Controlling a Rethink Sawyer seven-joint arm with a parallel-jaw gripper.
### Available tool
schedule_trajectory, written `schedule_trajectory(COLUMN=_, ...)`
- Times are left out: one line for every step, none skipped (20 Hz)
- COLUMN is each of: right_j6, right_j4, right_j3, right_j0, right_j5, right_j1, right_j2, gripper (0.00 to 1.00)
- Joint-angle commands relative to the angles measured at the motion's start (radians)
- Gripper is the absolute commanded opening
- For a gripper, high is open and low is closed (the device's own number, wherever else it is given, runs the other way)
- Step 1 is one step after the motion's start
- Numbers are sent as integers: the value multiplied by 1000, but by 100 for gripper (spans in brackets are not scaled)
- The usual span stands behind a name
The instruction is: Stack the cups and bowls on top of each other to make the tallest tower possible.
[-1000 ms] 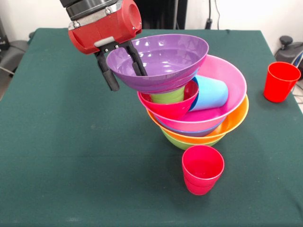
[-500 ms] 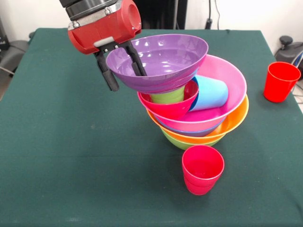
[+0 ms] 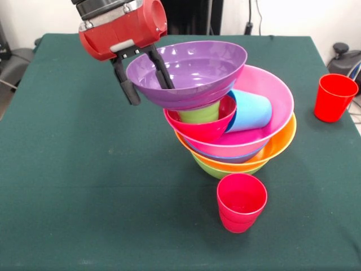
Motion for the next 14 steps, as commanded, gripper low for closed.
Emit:
schedule_trajectory(right_j6=-2, right_j4=9, right_j3=-36, right_j0=32, right_j5=128, right_j1=-18, right_j2=-45, gripper=100)
schedule_trajectory(right_j6=-1, right_j4=11, right_j3=-35, right_j0=31, right_j5=131, right_j1=-21, right_j2=-45, gripper=100)
schedule_trajectory(right_j6=-1, right_j4=13, right_j3=-33, right_j0=29, right_j5=134, right_j1=-23, right_j2=-44, gripper=100)
schedule_trajectory(right_j6=-1, right_j4=16, right_j3=-31, right_j0=28, right_j5=136, right_j1=-25, right_j2=-43, gripper=100)
schedule_trajectory(right_j6=-2, right_j4=18, right_j3=-29, right_j0=27, right_j5=139, right_j1=-27, right_j2=-41, gripper=100)
schedule_trajectory(right_j6=-2, right_j4=20, right_j3=-30, right_j0=27, right_j5=141, right_j1=-28, right_j2=-40, gripper=100)
schedule_trajectory(right_j6=-2, right_j4=22, right_j3=-30, right_j0=27, right_j5=143, right_j1=-29, right_j2=-40, gripper=100)
schedule_trajectory(right_j6=-2, right_j4=21, right_j3=-29, right_j0=27, right_j5=141, right_j1=-29, right_j2=-40, gripper=100)
schedule_trajectory(right_j6=-2, right_j4=22, right_j3=-28, right_j0=26, right_j5=143, right_j1=-29, right_j2=-40, gripper=100)
schedule_trajectory(right_j6=-2, right_j4=23, right_j3=-28, right_j0=26, right_j5=144, right_j1=-31, right_j2=-40, gripper=100)
schedule_trajectory(right_j6=-2, right_j4=24, right_j3=-27, right_j0=26, right_j5=144, right_j1=-30, right_j2=-41, gripper=100)
schedule_trajectory(right_j6=-2, right_j4=24, right_j3=-27, right_j0=26, right_j5=143, right_j1=-30, right_j2=-41, gripper=100)
schedule_trajectory(right_j6=1, right_j4=24, right_j3=-20, right_j0=25, right_j5=137, right_j1=-31, right_j2=-41, gripper=100)
schedule_trajectory(right_j6=1, right_j4=23, right_j3=-18, right_j0=24, right_j5=135, right_j1=-31, right_j2=-41, gripper=100)
